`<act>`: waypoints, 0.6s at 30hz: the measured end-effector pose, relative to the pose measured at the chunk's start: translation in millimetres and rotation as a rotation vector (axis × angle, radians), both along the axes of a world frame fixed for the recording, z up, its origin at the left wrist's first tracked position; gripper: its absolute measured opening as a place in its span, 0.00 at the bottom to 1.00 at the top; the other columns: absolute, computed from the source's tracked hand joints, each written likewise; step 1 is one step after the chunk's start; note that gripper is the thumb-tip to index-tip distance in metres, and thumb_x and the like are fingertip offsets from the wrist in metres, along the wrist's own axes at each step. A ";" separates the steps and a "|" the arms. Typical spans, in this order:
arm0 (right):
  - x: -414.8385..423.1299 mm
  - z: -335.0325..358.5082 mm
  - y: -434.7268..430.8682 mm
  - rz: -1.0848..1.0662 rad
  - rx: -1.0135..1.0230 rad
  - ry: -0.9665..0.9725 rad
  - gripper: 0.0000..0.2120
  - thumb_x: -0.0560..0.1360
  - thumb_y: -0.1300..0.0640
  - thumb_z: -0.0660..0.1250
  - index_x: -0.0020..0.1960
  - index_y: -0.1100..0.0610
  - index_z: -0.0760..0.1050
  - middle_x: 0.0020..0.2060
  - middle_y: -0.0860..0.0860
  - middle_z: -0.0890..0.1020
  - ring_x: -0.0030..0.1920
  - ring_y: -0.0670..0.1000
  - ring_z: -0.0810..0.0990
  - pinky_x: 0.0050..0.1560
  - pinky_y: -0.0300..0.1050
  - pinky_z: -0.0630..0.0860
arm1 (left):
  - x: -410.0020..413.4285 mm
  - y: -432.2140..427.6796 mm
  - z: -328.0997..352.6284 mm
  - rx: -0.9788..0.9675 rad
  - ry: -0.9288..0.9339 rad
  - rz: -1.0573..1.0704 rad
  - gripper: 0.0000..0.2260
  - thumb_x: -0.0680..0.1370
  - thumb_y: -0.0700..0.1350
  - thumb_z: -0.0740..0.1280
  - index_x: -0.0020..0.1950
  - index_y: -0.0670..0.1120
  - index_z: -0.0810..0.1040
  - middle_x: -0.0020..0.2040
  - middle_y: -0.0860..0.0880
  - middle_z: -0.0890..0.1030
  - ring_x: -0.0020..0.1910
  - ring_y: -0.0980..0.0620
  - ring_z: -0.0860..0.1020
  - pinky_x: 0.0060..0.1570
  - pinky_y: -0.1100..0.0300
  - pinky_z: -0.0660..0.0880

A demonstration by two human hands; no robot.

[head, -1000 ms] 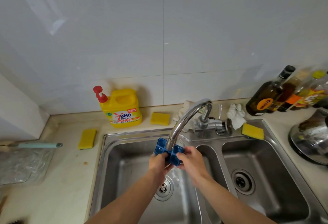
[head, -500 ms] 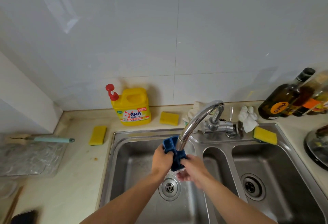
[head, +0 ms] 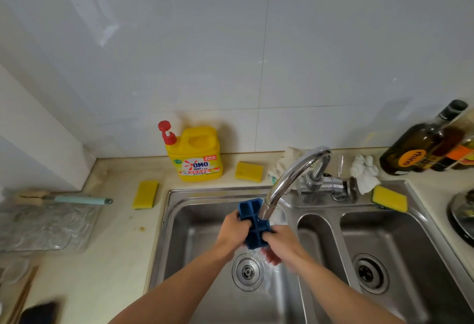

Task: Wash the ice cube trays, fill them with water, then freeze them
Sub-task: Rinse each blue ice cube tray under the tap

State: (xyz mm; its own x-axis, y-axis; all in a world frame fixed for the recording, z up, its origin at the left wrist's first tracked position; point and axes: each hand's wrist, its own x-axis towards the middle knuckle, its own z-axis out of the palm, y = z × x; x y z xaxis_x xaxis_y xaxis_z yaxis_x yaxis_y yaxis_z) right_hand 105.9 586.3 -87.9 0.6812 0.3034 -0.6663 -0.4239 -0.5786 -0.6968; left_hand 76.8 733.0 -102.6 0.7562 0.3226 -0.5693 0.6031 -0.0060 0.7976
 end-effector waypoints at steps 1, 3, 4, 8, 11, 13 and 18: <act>0.9 0.3 -2.7 0.007 -0.007 -0.005 0.08 0.80 0.63 0.62 0.49 0.64 0.79 0.34 0.58 0.85 0.27 0.52 0.80 0.27 0.42 0.75 | -0.9 -0.1 -1.6 -0.073 0.016 0.019 0.10 0.78 0.36 0.62 0.55 0.47 0.78 0.48 0.45 0.86 0.47 0.46 0.85 0.45 0.48 0.84; 2.0 -0.3 -9.7 0.028 -0.018 -0.011 0.06 0.80 0.62 0.63 0.53 0.62 0.79 0.42 0.59 0.86 0.31 0.53 0.83 0.31 0.43 0.78 | -3.1 -3.1 -4.3 -0.191 0.046 0.038 0.10 0.79 0.37 0.62 0.56 0.47 0.79 0.46 0.46 0.87 0.43 0.47 0.86 0.37 0.53 0.83; 2.4 -1.3 -13.7 0.034 -0.013 -0.011 0.06 0.79 0.61 0.64 0.55 0.60 0.78 0.46 0.58 0.86 0.32 0.53 0.84 0.33 0.43 0.79 | -4.6 -5.8 -5.5 -0.220 0.059 0.032 0.10 0.79 0.37 0.63 0.56 0.47 0.79 0.45 0.47 0.87 0.42 0.48 0.86 0.35 0.56 0.81; 3.8 -1.8 -21.0 0.033 0.069 0.026 0.09 0.79 0.59 0.68 0.59 0.56 0.76 0.49 0.57 0.85 0.38 0.53 0.86 0.39 0.47 0.83 | -6.8 -8.9 -3.7 -0.227 0.073 0.039 0.11 0.79 0.38 0.62 0.55 0.49 0.80 0.45 0.48 0.87 0.44 0.48 0.85 0.34 0.58 0.79; 2.7 -0.8 -18.7 0.036 0.110 0.026 0.09 0.79 0.56 0.69 0.58 0.55 0.77 0.50 0.56 0.86 0.44 0.52 0.87 0.42 0.49 0.85 | -9.7 -4.5 -2.6 -0.174 0.089 -0.064 0.10 0.80 0.40 0.61 0.57 0.49 0.78 0.48 0.47 0.86 0.46 0.48 0.85 0.37 0.57 0.79; 0.8 -1.8 -19.6 -0.011 0.122 0.022 0.11 0.79 0.52 0.70 0.60 0.54 0.76 0.53 0.54 0.85 0.49 0.52 0.87 0.46 0.53 0.86 | -14.6 -3.6 -4.1 -0.184 0.122 -0.165 0.10 0.80 0.41 0.62 0.57 0.50 0.79 0.49 0.47 0.87 0.48 0.48 0.85 0.41 0.55 0.82; -1.7 -0.4 -28.1 -0.093 0.101 0.034 0.17 0.80 0.44 0.68 0.61 0.55 0.74 0.54 0.55 0.83 0.48 0.53 0.84 0.45 0.50 0.85 | -20.7 -2.7 -11.8 -0.196 0.119 -0.060 0.11 0.81 0.39 0.62 0.59 0.49 0.79 0.47 0.49 0.88 0.44 0.51 0.87 0.36 0.56 0.81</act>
